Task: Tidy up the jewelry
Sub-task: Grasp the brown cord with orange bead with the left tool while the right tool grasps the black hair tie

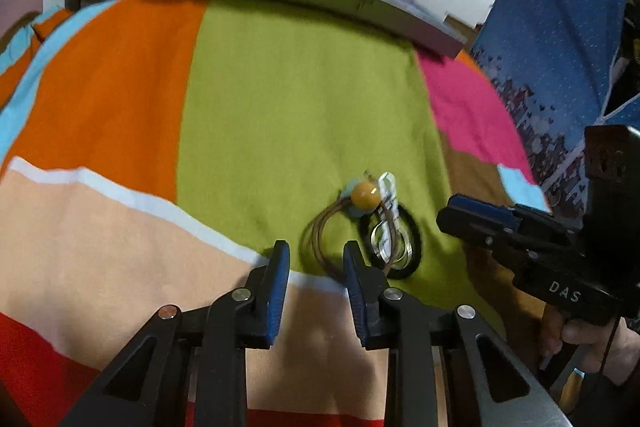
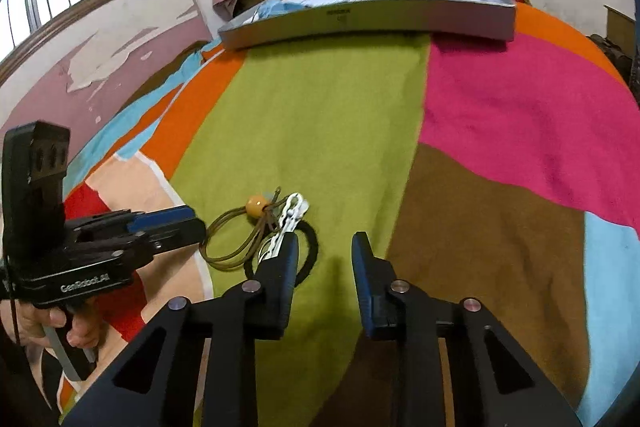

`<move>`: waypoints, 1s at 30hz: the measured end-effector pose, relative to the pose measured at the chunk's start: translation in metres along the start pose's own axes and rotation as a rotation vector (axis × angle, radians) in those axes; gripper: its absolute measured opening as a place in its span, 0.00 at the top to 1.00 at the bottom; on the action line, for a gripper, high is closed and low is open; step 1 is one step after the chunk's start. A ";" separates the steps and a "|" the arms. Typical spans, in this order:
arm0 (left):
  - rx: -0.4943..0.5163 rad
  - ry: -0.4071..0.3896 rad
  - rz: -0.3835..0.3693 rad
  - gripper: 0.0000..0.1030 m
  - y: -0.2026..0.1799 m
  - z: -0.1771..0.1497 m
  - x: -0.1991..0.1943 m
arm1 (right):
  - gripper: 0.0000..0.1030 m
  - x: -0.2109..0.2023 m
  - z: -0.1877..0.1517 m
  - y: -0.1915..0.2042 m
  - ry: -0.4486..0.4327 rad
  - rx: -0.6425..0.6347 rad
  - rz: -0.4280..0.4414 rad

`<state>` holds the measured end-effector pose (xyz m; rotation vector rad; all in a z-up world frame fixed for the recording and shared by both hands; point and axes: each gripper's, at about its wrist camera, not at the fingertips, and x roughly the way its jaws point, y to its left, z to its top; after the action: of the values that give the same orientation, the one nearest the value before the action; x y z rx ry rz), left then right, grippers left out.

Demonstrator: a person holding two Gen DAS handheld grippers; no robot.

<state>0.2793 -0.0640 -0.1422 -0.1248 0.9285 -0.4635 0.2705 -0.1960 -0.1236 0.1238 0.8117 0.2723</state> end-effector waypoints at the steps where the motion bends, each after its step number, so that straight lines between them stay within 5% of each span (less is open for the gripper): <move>1: -0.007 0.004 -0.004 0.74 0.002 0.000 0.002 | 0.76 0.004 0.000 0.000 0.008 0.000 0.002; 13: 0.008 0.037 0.039 0.96 -0.002 0.002 0.009 | 0.89 0.043 -0.005 0.006 0.101 0.042 -0.007; 21: -0.030 -0.014 0.100 0.97 0.004 0.008 -0.010 | 0.95 0.037 -0.004 0.009 0.071 0.048 -0.039; 30: -0.044 -0.098 0.091 0.97 0.006 0.025 -0.038 | 0.95 0.005 0.024 0.009 -0.070 0.021 -0.107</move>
<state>0.2815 -0.0443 -0.1009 -0.1435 0.8444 -0.3497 0.2896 -0.1862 -0.1087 0.1086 0.7495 0.1574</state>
